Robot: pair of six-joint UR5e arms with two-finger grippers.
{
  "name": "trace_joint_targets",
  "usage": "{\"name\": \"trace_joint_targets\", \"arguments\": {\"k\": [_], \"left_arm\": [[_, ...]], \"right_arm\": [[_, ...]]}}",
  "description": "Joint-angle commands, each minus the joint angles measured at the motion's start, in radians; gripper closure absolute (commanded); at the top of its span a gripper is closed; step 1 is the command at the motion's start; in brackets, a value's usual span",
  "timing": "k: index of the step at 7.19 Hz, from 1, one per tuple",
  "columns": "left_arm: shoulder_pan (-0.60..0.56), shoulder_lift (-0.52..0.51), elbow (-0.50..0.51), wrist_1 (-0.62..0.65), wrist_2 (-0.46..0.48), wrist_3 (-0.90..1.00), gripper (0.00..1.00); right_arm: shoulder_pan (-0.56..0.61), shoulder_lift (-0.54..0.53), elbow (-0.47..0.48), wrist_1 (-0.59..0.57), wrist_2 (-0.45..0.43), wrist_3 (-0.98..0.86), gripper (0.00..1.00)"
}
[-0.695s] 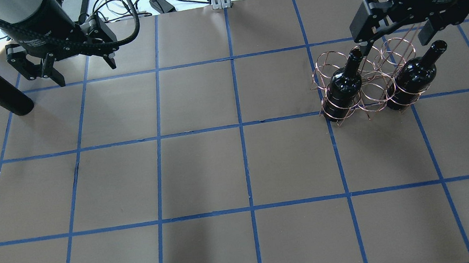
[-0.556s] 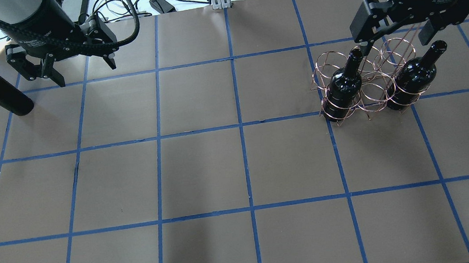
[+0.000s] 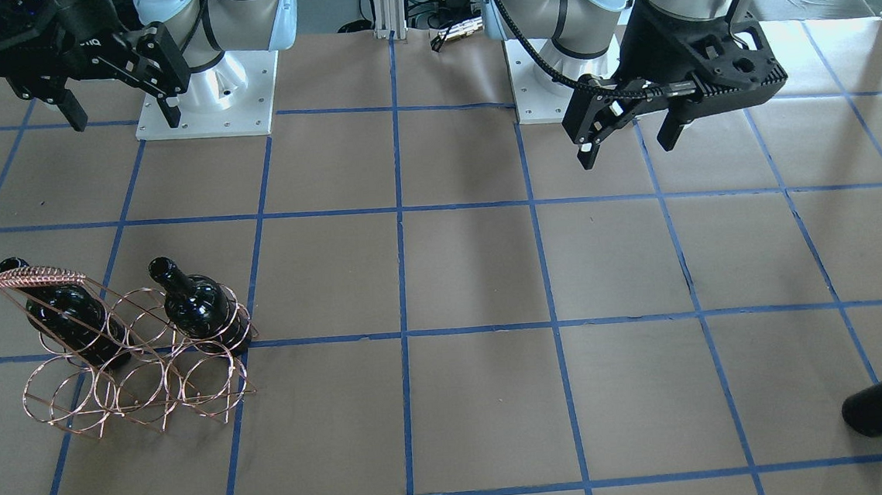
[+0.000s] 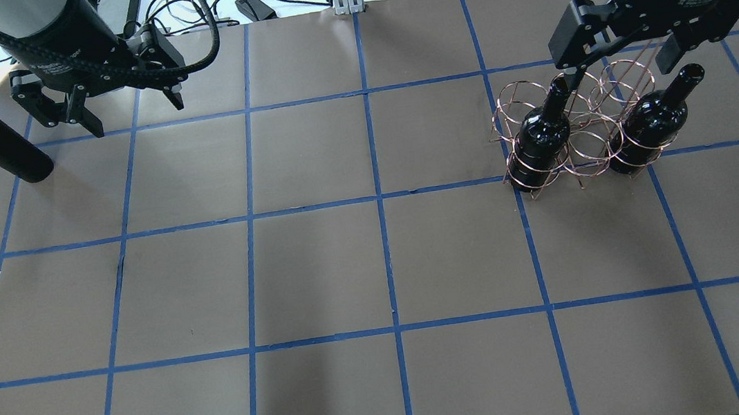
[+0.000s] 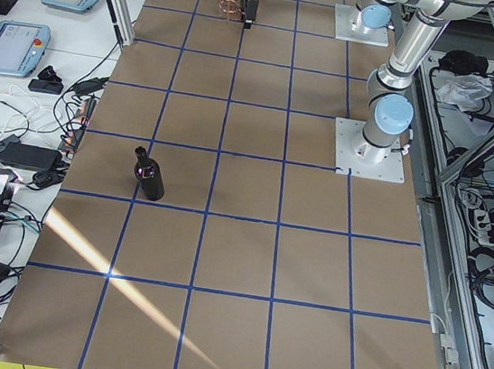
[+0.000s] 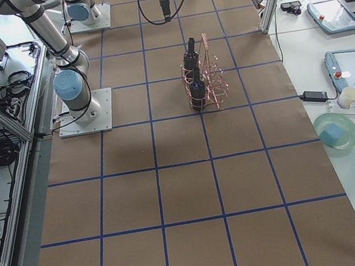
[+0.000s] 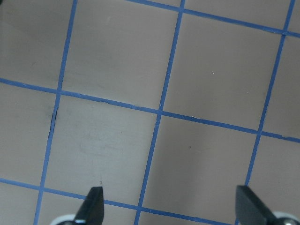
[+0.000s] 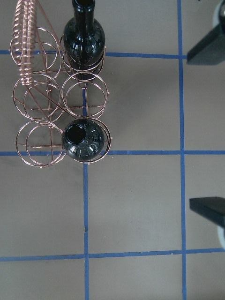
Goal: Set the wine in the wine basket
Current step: 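Hold the dark wine bottle in the left gripper near the table's far edge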
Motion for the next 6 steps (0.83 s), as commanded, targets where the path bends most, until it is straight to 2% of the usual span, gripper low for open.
{"name": "trace_joint_targets", "arguments": {"k": [1, 3, 4, 5, 6], "left_arm": [[0.007, 0.002, 0.005, 0.002, -0.005, 0.036, 0.0], [0.059, -0.024, 0.04, 0.01, 0.002, 0.201, 0.0], [0.167, -0.037, 0.043, 0.048, 0.004, 0.413, 0.0], [0.319, -0.067, 0.044, 0.091, -0.001, 0.555, 0.0], [0.42, -0.095, 0.055, 0.151, -0.007, 0.716, 0.0]], "right_arm": [[0.0, 0.0, 0.0, -0.001, 0.002, 0.0, 0.0], [0.0, 0.0, 0.0, -0.001, 0.004, 0.0, 0.0], [0.0, 0.0, 0.0, -0.001, 0.004, 0.0, 0.0], [0.0, 0.0, 0.0, -0.001, 0.005, 0.0, 0.0], [0.0, 0.0, 0.0, -0.003, 0.007, 0.0, 0.0]]}}
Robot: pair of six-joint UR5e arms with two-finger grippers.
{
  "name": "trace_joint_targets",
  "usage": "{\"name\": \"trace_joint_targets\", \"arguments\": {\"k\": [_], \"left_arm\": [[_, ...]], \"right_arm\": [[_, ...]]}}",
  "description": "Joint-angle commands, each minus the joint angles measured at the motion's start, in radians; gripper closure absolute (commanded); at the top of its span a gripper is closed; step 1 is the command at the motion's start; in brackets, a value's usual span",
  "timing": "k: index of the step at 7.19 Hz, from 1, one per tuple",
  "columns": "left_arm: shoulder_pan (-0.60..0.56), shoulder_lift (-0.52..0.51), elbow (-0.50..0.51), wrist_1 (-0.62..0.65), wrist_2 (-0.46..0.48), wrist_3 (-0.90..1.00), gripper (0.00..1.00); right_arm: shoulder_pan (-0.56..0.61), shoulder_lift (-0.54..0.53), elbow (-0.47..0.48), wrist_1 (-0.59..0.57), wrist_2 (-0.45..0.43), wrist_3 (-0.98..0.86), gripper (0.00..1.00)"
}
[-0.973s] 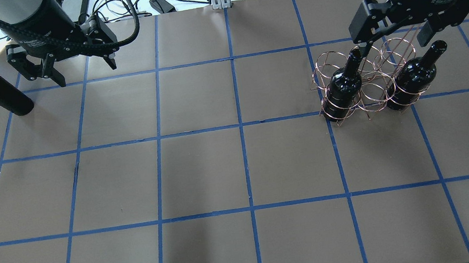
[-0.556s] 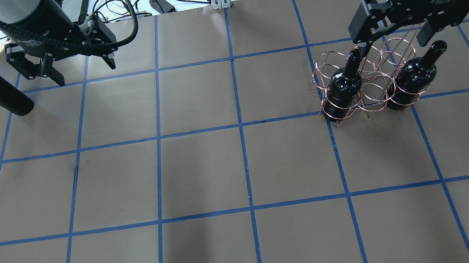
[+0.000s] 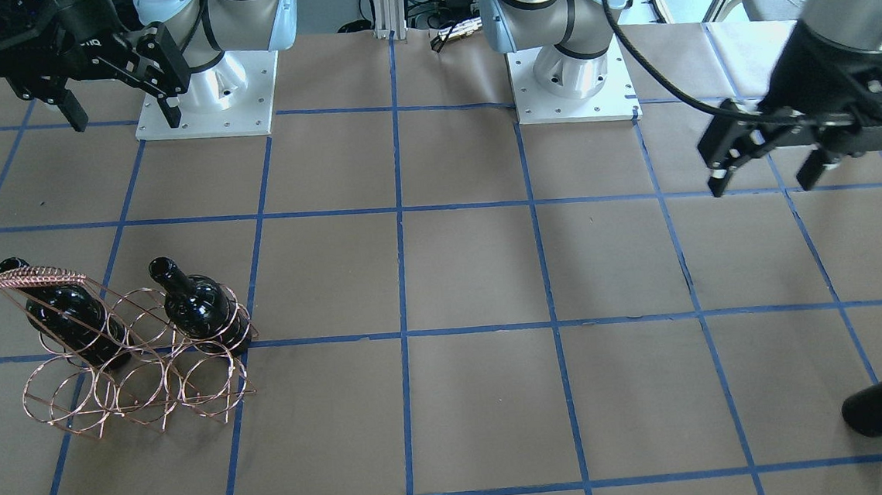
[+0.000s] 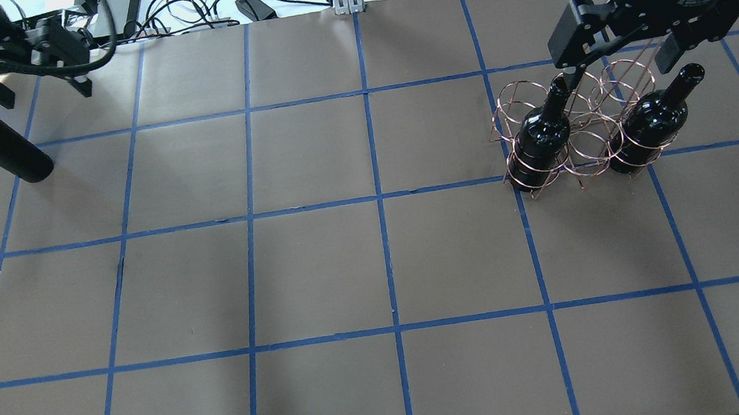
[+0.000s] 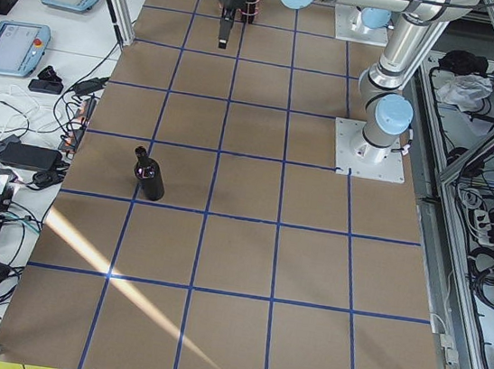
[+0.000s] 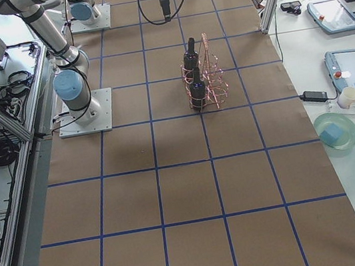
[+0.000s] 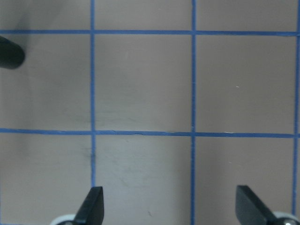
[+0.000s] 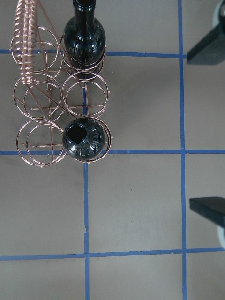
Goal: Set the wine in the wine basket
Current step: 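Hold the dark wine bottle in the left gripper near the table's far edge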
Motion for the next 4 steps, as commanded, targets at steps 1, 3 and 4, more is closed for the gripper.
{"name": "trace_joint_targets", "arguments": {"k": [1, 3, 4], "left_arm": [[0.196, -0.085, 0.063, 0.082, -0.006, 0.354, 0.0], [0.273, -0.206, 0.187, 0.111, -0.038, 0.54, 0.0], [0.312, -0.245, 0.221, 0.119, -0.128, 0.593, 0.0]], "right_arm": [[0.0, 0.0, 0.0, -0.001, 0.001, 0.0, 0.0], [0.0, 0.0, 0.0, -0.003, -0.012, 0.0, 0.0], [0.0, 0.0, 0.0, -0.003, -0.009, 0.0, 0.0]]}}
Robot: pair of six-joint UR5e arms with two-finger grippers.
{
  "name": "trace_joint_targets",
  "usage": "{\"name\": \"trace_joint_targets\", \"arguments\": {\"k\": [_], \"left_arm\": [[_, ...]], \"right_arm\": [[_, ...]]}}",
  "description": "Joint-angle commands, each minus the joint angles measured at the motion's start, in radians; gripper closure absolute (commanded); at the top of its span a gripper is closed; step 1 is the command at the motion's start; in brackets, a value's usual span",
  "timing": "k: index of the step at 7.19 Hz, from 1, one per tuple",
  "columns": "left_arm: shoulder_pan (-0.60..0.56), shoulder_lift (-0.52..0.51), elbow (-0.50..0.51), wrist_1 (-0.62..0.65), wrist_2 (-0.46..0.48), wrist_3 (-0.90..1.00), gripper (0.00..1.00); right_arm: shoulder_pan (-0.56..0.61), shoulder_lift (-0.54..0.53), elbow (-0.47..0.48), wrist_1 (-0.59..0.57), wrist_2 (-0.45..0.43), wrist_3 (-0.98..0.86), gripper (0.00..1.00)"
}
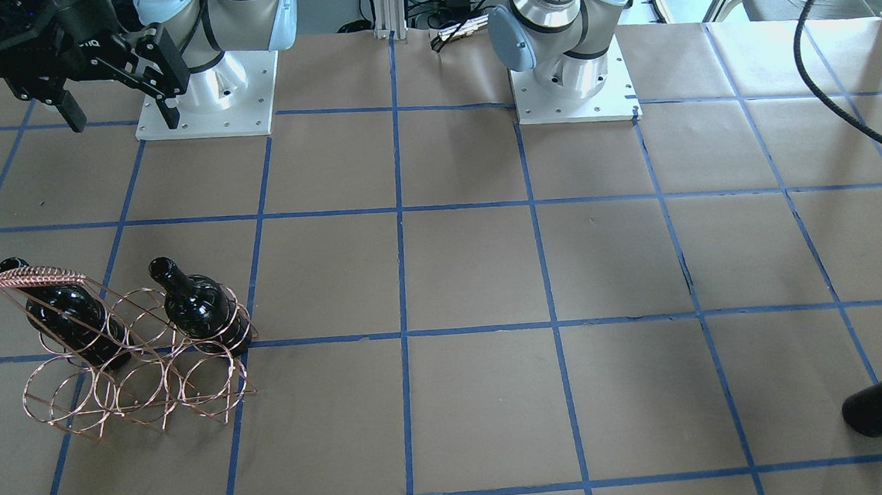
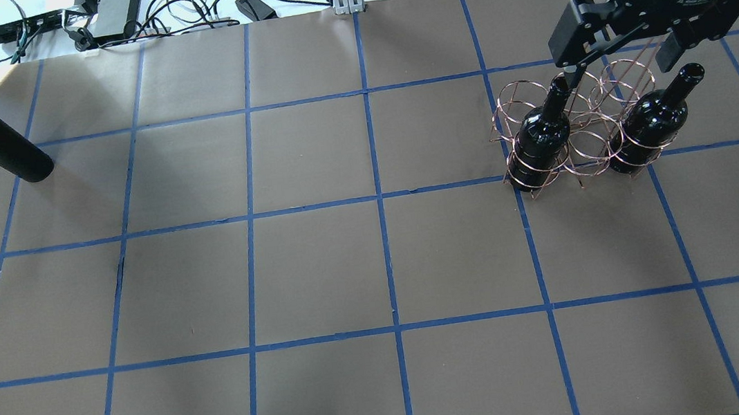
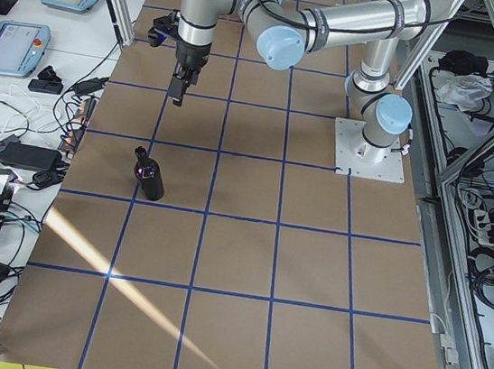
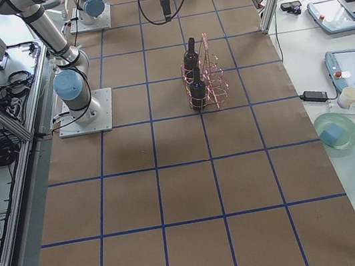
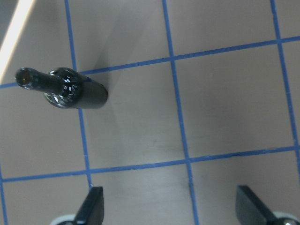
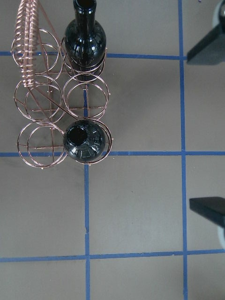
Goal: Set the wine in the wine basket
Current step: 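Hold the dark wine bottle in the left gripper near the table's far edge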
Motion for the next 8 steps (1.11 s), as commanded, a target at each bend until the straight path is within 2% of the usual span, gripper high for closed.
{"name": "trace_joint_targets", "arguments": {"k": [1, 2, 3, 4, 5, 7, 8], "left_arm": [[0.078, -0.119, 0.05, 0.015, -0.075, 0.074, 0.0], [0.085, -0.183, 0.065, 0.043, -0.055, 0.033, 0.0], [0.083, -0.216, 0.101, 0.067, 0.077, 0.007, 0.0], [0.083, -0.242, 0.125, 0.084, 0.054, -0.004, 0.0], [0.079, -0.274, 0.124, 0.141, -0.02, -0.025, 0.0], [0.05, -0.297, 0.113, 0.172, -0.129, -0.032, 0.0], [0.05, -0.3, 0.103, 0.19, -0.137, -0.027, 0.0]], "right_arm": [[0.0, 0.0, 0.0, 0.0, 0.005, 0.0, 0.0], [0.0, 0.001, 0.0, 0.0, 0.007, 0.0, 0.0], [0.0, 0.001, 0.0, 0.0, 0.01, 0.0, 0.0], [0.0, 0.001, 0.0, 0.0, 0.011, 0.0, 0.0], [0.0, 0.0, 0.0, 0.001, 0.007, 0.0, 0.0], [0.0, 0.0, 0.0, 0.001, 0.011, 0.0, 0.0], [0.0, 0.0, 0.0, 0.001, 0.011, 0.0, 0.0]]}}
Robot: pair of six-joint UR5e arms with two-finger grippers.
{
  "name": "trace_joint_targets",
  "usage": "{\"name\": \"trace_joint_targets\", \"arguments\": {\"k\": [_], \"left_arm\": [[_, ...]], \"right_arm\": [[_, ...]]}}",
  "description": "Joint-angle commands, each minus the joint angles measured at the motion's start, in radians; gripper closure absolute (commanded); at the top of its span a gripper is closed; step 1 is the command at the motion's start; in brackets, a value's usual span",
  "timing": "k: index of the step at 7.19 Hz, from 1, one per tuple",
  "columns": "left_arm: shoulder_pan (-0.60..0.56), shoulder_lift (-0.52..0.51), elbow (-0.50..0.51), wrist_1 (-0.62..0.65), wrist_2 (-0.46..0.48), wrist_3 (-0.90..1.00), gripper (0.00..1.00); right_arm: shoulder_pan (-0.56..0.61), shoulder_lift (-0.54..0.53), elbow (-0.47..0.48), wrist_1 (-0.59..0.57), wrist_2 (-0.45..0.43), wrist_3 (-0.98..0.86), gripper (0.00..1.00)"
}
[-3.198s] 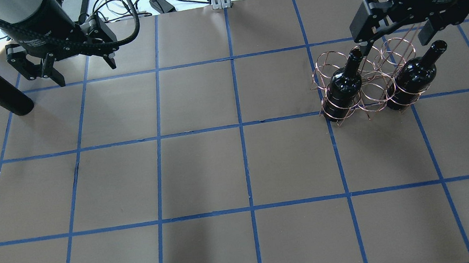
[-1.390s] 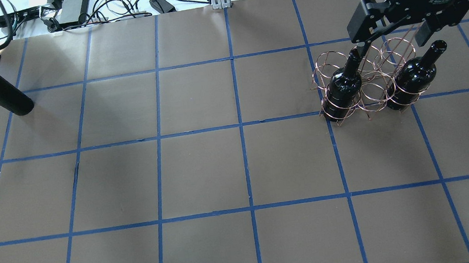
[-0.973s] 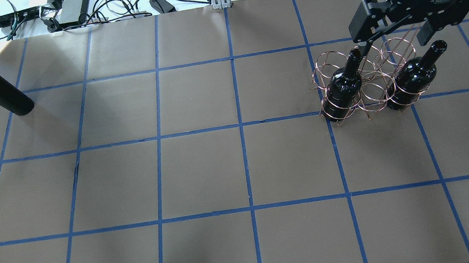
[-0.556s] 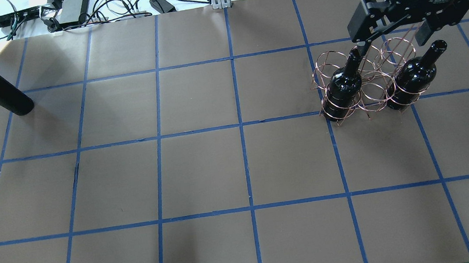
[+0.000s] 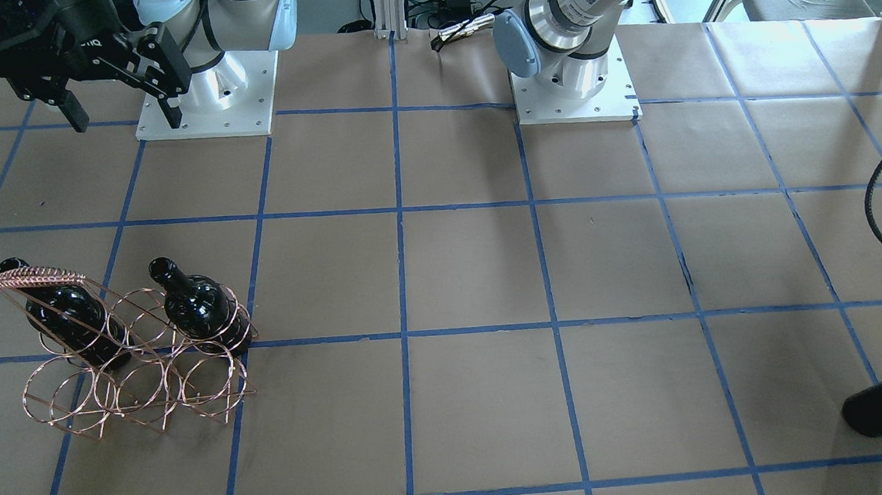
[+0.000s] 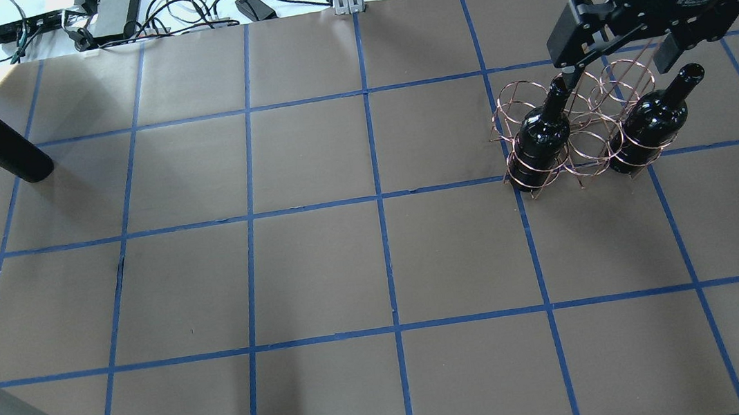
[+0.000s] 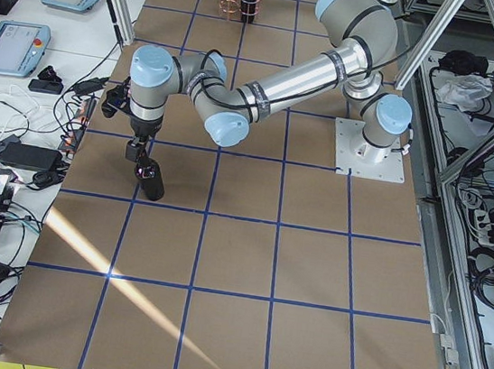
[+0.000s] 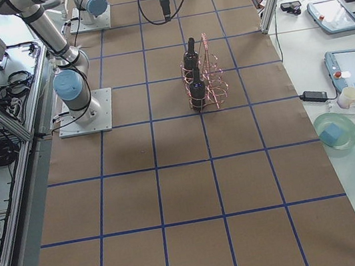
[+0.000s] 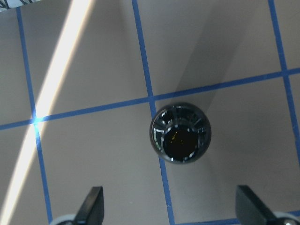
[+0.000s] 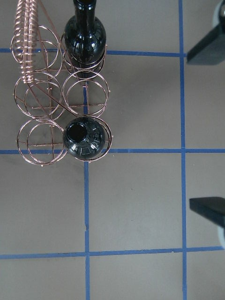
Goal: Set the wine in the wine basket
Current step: 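Hold the dark wine bottle in the left gripper near the table's far edge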
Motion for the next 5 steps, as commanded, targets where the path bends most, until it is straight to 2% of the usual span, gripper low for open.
{"name": "trace_joint_targets", "arguments": {"k": [1, 3, 5], "left_arm": [[-0.005, -0.028, -0.012, 0.028, -0.03, 0.026, 0.0], [-0.001, -0.046, -0.01, 0.03, 0.022, 0.051, 0.0], [-0.003, -0.039, -0.012, 0.019, 0.033, 0.051, 0.01]], "right_arm": [[0.0, 0.001, 0.0, 0.0, 0.0, 0.0, 0.0], [0.0, 0.0, 0.0, 0.0, 0.0, 0.0, 0.0], [0.0, 0.0, 0.0, 0.0, 0.0, 0.002, 0.0]]}}
